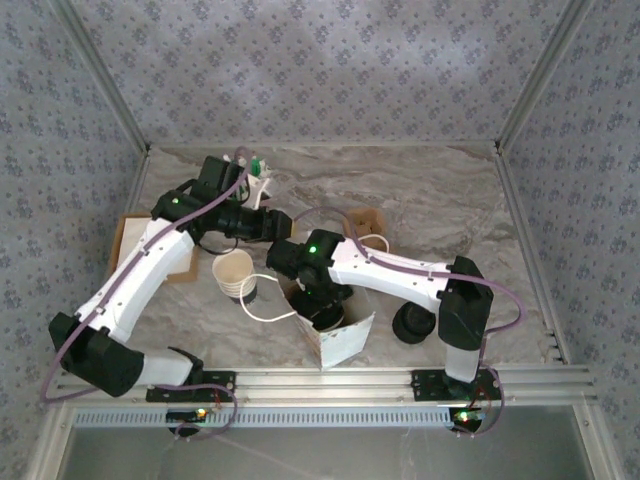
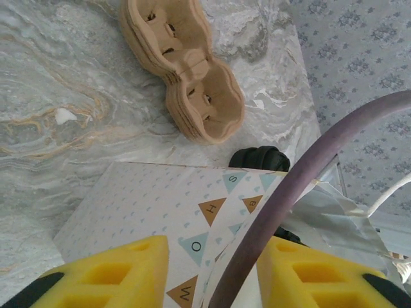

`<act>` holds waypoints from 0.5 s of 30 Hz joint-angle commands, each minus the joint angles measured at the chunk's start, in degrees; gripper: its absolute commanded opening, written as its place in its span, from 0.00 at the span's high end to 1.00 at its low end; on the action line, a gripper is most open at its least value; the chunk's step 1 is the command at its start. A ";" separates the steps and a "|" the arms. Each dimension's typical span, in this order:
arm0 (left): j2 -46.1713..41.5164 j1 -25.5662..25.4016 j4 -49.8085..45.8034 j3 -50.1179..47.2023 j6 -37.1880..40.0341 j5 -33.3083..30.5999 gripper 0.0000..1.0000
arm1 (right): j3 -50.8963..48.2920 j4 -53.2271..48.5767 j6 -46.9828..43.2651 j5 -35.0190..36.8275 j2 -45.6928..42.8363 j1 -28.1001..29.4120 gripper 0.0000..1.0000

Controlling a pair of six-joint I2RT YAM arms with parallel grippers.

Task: Pack the takeout coffee

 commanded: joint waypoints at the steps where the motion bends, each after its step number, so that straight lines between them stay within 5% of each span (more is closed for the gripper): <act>1: -3.04 -0.48 -2.40 -0.77 -0.11 -2.47 0.65 | -1.06 -1.58 -0.59 -0.02 -1.19 -0.32 0.21; 15: -8.67 -0.46 -2.45 -4.55 -3.77 -7.21 0.82 | -2.81 -2.04 -2.53 1.28 -3.53 -2.75 0.21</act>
